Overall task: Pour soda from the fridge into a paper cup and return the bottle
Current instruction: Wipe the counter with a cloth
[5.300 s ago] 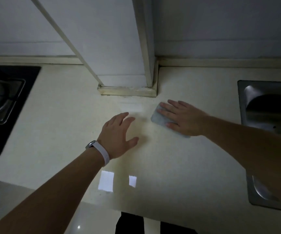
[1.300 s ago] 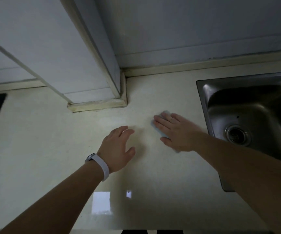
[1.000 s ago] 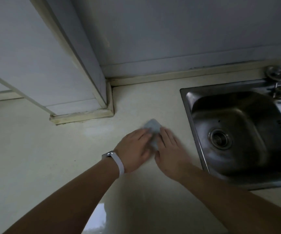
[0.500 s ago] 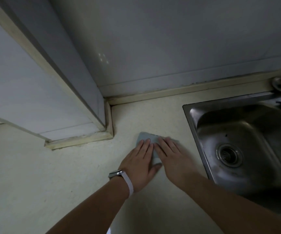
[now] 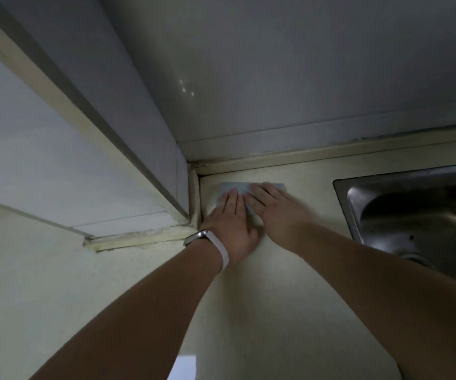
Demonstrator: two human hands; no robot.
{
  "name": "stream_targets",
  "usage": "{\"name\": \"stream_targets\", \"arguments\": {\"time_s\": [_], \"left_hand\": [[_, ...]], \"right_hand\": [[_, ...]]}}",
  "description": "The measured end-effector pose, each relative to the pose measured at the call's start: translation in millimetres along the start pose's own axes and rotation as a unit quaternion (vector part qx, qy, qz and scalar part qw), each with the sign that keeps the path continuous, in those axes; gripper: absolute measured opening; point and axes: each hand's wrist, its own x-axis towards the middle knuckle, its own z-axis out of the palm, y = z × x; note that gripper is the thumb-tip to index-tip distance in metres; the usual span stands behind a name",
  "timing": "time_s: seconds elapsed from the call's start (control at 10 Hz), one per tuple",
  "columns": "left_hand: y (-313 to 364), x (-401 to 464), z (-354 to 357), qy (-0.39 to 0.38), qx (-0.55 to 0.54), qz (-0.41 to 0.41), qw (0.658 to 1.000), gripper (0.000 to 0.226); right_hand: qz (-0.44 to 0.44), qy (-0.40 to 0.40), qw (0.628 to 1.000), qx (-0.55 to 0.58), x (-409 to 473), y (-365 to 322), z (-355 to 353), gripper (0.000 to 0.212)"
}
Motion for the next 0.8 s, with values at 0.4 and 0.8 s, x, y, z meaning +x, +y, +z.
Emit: {"name": "stream_targets", "arguments": {"time_s": [0.4,0.8], "left_hand": [[-2,-1,-21,0.037,-0.05,0.006,0.998,0.076],[-8,-163,-75,0.242,-0.098,0.001,0.965,0.064]], "right_hand": [[0.004,-0.019,1.0,-0.02,9,5,-12,0.063],[-0.01,0.077,0.997,-0.024,-81,-37,-117,0.05]]}}
